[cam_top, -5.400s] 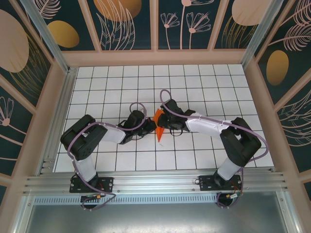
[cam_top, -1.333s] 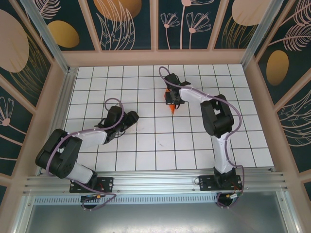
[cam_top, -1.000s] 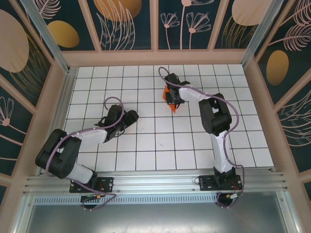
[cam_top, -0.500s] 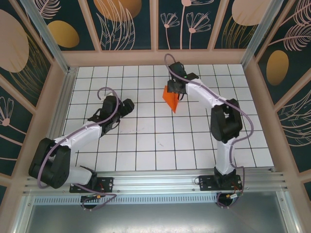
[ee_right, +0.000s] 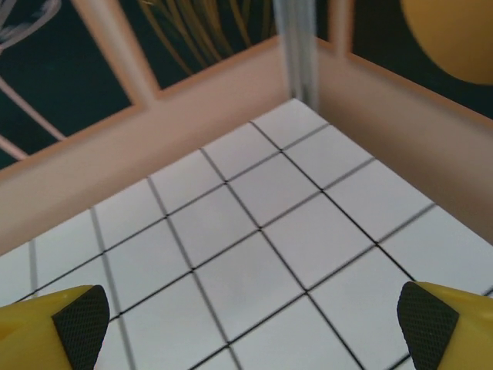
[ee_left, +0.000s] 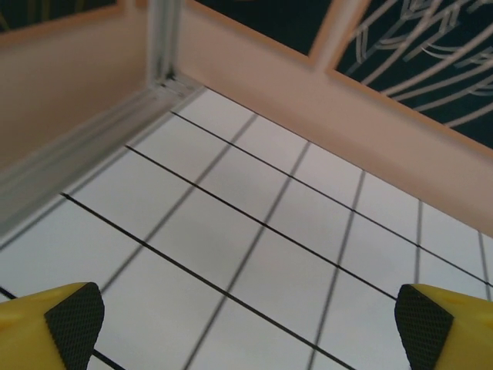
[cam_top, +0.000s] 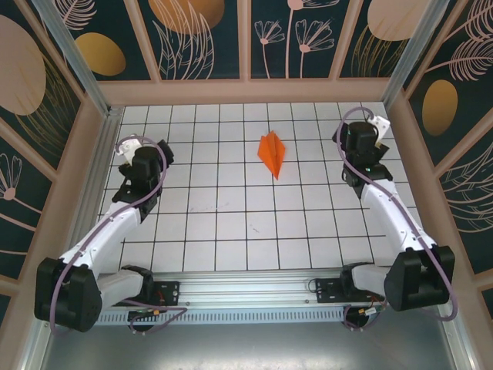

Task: Fold a paper plane with a square sheet of paper (pick it up from the middle)
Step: Reset both arms

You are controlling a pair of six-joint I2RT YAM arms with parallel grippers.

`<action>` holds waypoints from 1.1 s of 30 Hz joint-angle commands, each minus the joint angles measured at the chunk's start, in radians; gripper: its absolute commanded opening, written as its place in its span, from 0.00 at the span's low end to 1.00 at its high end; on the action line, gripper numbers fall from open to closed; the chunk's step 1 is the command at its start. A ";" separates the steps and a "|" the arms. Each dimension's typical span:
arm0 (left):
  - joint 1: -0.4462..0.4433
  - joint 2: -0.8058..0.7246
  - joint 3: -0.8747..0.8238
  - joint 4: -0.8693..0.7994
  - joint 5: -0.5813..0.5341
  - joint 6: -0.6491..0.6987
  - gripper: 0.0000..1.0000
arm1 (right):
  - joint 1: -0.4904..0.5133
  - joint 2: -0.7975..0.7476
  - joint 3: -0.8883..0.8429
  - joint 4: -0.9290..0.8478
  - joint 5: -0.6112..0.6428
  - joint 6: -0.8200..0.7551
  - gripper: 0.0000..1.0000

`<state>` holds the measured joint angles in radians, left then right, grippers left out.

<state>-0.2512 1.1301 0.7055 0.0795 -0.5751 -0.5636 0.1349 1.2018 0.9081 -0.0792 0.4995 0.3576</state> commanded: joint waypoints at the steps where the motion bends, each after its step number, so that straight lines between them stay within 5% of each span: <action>1: 0.050 -0.047 -0.083 0.075 -0.123 0.088 0.98 | -0.068 -0.102 -0.175 0.191 0.038 0.039 0.99; 6: 0.072 -0.135 -0.280 0.312 -0.189 0.264 0.98 | -0.113 -0.153 -0.415 0.390 0.079 -0.058 0.99; 12: 0.093 -0.161 -0.442 0.602 -0.115 0.397 0.99 | -0.089 -0.088 -0.612 0.706 0.051 -0.177 0.99; 21: 0.112 0.049 -0.553 1.056 0.174 0.531 0.99 | -0.085 0.037 -0.712 1.071 -0.153 -0.319 0.99; 33: 0.196 0.326 -0.509 1.251 0.337 0.506 0.99 | -0.111 0.220 -0.711 1.301 -0.329 -0.346 0.99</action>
<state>-0.0757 1.4250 0.1780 1.2106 -0.3058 -0.0456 0.0330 1.3933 0.1967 1.1130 0.2279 0.0238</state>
